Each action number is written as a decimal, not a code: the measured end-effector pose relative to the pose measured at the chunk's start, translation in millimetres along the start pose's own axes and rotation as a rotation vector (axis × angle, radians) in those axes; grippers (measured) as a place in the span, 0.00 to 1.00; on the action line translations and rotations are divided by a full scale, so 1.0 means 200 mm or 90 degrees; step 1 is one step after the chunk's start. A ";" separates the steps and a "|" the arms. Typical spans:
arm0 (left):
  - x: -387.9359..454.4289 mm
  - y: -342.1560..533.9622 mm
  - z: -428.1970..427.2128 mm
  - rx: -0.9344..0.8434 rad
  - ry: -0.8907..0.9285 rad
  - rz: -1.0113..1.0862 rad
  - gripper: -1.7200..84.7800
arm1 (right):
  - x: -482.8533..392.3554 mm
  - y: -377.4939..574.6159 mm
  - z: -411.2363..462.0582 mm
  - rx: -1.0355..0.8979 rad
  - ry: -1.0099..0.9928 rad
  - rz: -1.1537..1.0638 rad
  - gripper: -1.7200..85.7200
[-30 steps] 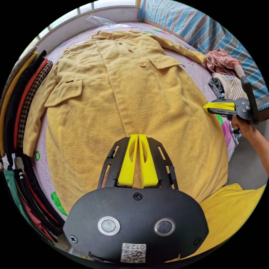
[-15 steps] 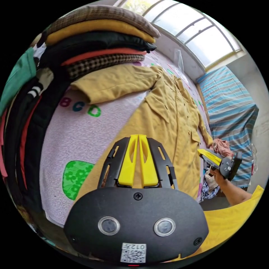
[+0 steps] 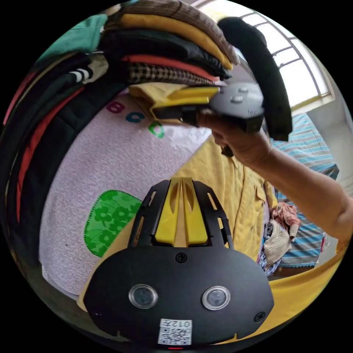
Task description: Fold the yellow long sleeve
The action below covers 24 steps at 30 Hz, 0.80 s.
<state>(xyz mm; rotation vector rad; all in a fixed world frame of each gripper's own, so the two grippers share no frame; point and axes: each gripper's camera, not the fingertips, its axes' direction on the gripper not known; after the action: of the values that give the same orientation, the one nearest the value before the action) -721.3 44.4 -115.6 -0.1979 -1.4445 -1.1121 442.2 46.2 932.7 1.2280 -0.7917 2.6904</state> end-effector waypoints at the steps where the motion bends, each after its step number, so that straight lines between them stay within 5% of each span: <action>1: -0.07 -0.05 -0.06 0.019 0.010 -0.019 0.03 | 0.02 0.00 0.03 -0.013 -0.033 -0.006 0.09; 10: -0.50 -0.49 -0.20 0.101 0.170 -0.207 0.10 | 0.57 0.35 -0.24 0.147 -0.250 0.226 0.05; 18: -0.45 -0.62 -0.14 0.189 0.379 -0.247 0.17 | 0.70 0.66 -0.37 0.178 -0.261 0.231 0.05; 24: -0.35 -0.74 -0.14 0.150 0.301 -0.185 0.08 | 0.64 0.78 -0.41 0.147 -0.220 0.210 0.08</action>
<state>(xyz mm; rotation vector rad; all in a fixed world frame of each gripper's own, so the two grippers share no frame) -786.3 -18.9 -254.2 0.4302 -1.1805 -1.1152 256.6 -65.8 915.1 1.7979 -0.7963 2.9358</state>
